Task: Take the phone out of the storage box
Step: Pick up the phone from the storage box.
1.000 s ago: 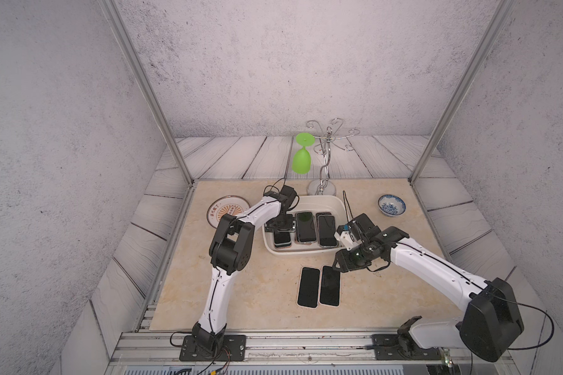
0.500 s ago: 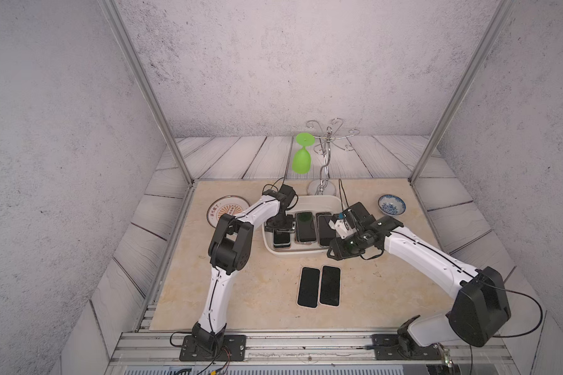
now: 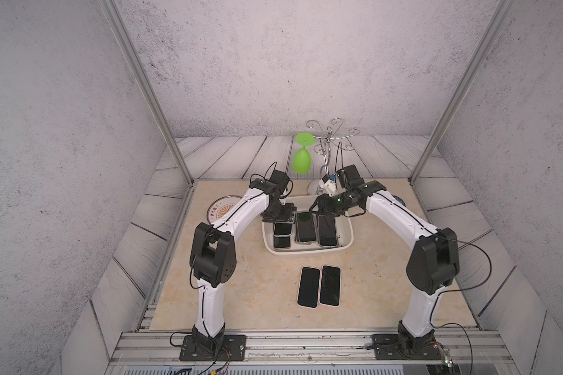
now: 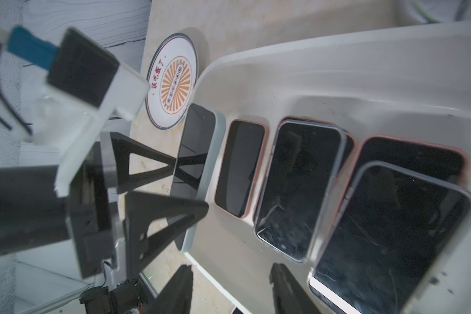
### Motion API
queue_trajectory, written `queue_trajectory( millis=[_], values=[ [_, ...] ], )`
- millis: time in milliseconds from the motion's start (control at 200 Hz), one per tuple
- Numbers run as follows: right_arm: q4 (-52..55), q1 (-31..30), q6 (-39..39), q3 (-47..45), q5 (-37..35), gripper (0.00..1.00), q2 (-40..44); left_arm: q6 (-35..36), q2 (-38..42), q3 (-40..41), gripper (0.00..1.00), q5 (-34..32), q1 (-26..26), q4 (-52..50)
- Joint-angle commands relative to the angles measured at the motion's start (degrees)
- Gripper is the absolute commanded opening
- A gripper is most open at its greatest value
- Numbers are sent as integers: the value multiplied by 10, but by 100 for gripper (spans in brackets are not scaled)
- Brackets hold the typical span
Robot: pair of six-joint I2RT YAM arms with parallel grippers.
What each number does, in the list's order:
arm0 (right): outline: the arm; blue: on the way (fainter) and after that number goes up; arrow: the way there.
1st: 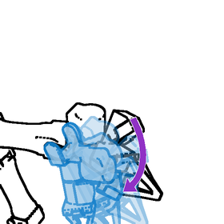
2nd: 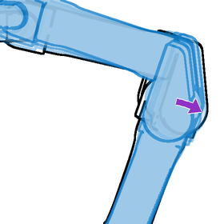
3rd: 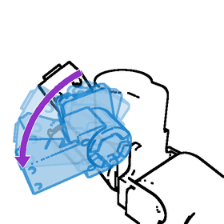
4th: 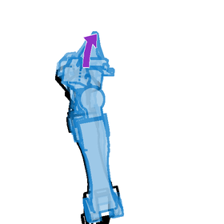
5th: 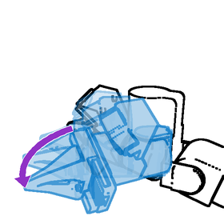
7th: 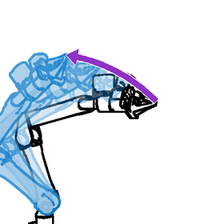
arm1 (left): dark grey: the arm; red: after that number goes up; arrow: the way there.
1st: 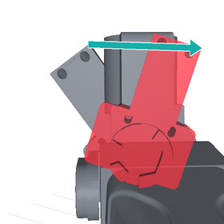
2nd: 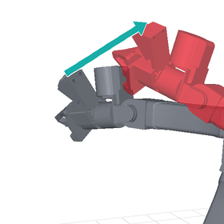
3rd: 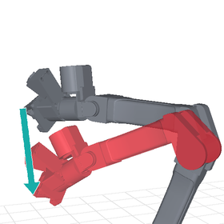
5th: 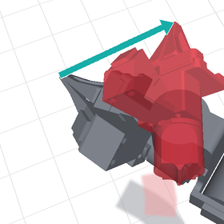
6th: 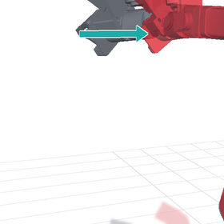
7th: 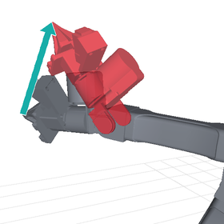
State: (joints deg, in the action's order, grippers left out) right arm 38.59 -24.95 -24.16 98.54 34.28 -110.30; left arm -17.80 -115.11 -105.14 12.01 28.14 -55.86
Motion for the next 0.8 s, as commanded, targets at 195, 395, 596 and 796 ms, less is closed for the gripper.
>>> queue_trajectory(
  millis=[195,395,596,796],
  values=[
    [-30,-4,-65,89,100,56,-106,15,33,18,36,53,6,-3],
    [-77,-17,-92,79,125,56,-137,9,36,23,35,63,11,6],
    [-81,-38,-98,86,146,50,-164,5,40,26,35,69,12,11],
    [-78,-38,-84,49,167,14,-138,4,42,19,34,71,12,12]
  ],
)
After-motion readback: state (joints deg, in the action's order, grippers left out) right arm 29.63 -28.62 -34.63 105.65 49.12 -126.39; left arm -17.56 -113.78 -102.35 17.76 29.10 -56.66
